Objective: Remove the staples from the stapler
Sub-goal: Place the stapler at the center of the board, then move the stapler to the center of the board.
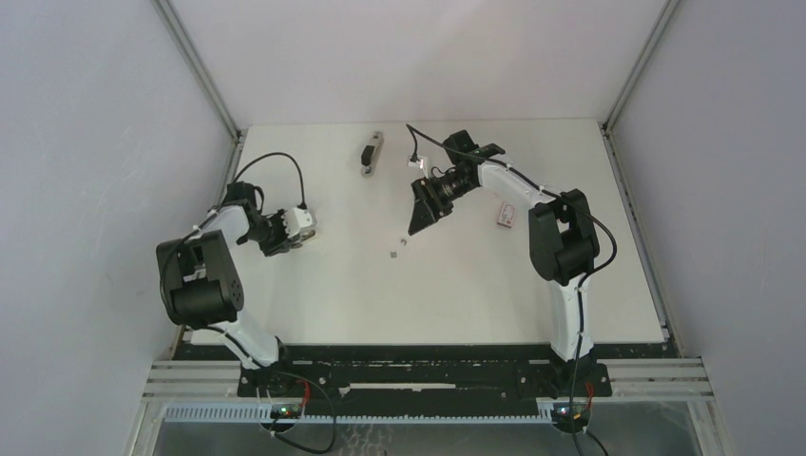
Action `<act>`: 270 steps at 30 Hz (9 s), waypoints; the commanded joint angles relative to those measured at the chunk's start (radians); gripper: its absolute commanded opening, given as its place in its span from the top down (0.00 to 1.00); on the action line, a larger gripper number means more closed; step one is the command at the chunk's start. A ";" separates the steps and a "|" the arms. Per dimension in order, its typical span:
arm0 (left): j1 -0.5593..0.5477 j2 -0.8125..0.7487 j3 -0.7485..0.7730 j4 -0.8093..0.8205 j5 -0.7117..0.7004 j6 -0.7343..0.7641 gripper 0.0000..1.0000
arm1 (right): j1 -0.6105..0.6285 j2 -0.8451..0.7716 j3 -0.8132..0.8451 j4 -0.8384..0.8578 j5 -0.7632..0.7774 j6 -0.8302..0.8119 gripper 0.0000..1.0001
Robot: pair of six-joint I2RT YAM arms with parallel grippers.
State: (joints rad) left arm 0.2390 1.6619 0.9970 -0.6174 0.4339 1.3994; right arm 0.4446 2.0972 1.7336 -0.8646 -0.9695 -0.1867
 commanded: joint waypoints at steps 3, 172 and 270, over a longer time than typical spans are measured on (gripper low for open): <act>0.002 0.039 0.079 0.056 0.042 -0.070 0.77 | 0.004 -0.052 0.019 0.008 -0.008 -0.015 0.32; -0.043 -0.077 0.051 0.073 0.014 -0.431 0.46 | 0.024 -0.091 0.014 -0.002 0.007 -0.030 0.32; -0.329 0.052 0.522 0.249 -0.335 -0.936 0.00 | -0.107 -0.318 -0.097 0.223 0.661 0.018 0.00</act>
State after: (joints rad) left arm -0.0315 1.6203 1.3705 -0.4641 0.2741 0.6266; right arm 0.3775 1.8477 1.6569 -0.7574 -0.5358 -0.1974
